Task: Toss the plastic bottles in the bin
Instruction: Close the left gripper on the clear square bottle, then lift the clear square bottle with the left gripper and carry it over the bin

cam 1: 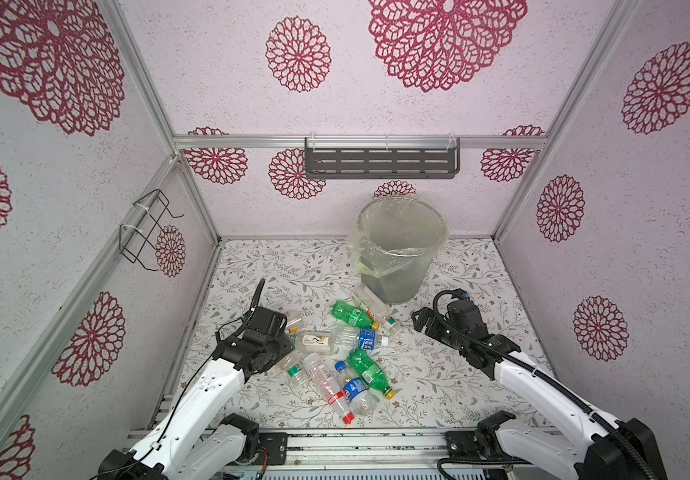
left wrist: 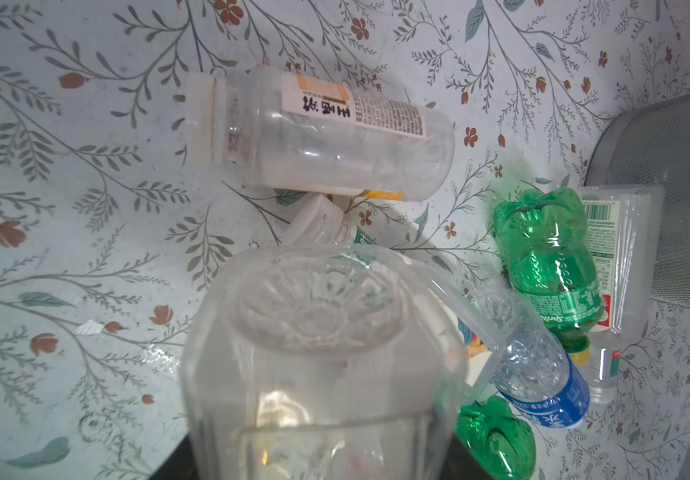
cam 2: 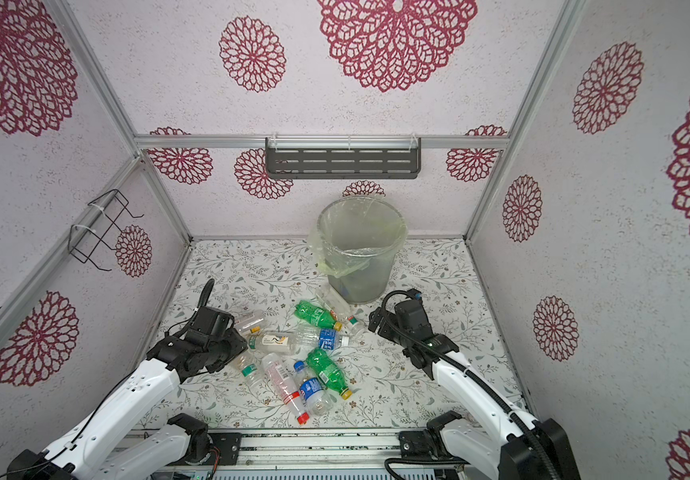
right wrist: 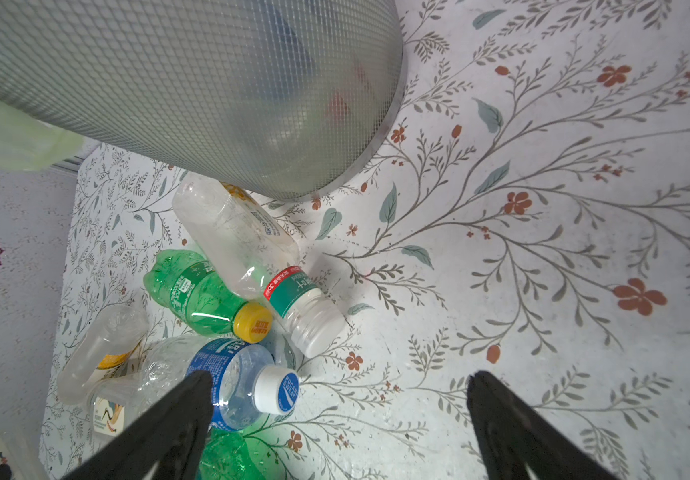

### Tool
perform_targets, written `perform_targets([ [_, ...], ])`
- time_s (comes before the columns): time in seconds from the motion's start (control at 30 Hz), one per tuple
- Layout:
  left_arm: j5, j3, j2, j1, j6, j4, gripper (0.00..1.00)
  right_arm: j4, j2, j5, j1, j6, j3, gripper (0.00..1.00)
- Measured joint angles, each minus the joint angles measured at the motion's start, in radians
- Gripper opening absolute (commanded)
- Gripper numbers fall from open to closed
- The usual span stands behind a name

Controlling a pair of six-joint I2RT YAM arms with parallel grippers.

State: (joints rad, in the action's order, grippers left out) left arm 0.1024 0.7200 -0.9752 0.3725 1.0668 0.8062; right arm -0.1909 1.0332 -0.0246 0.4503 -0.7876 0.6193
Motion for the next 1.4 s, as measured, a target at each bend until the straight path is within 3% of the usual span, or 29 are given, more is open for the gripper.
perform_targets([
  [0.9,-0.008,0.433,-0.204,0.0,-0.06,-0.016,0.54,-0.023,-0.003,0.041,0.0,0.01,-0.074,0.99],
  [1.4,-0.155,0.77,-0.443,-0.011,-0.181,-0.116,0.54,-0.007,-0.024,0.008,0.0,-0.072,-0.123,0.99],
])
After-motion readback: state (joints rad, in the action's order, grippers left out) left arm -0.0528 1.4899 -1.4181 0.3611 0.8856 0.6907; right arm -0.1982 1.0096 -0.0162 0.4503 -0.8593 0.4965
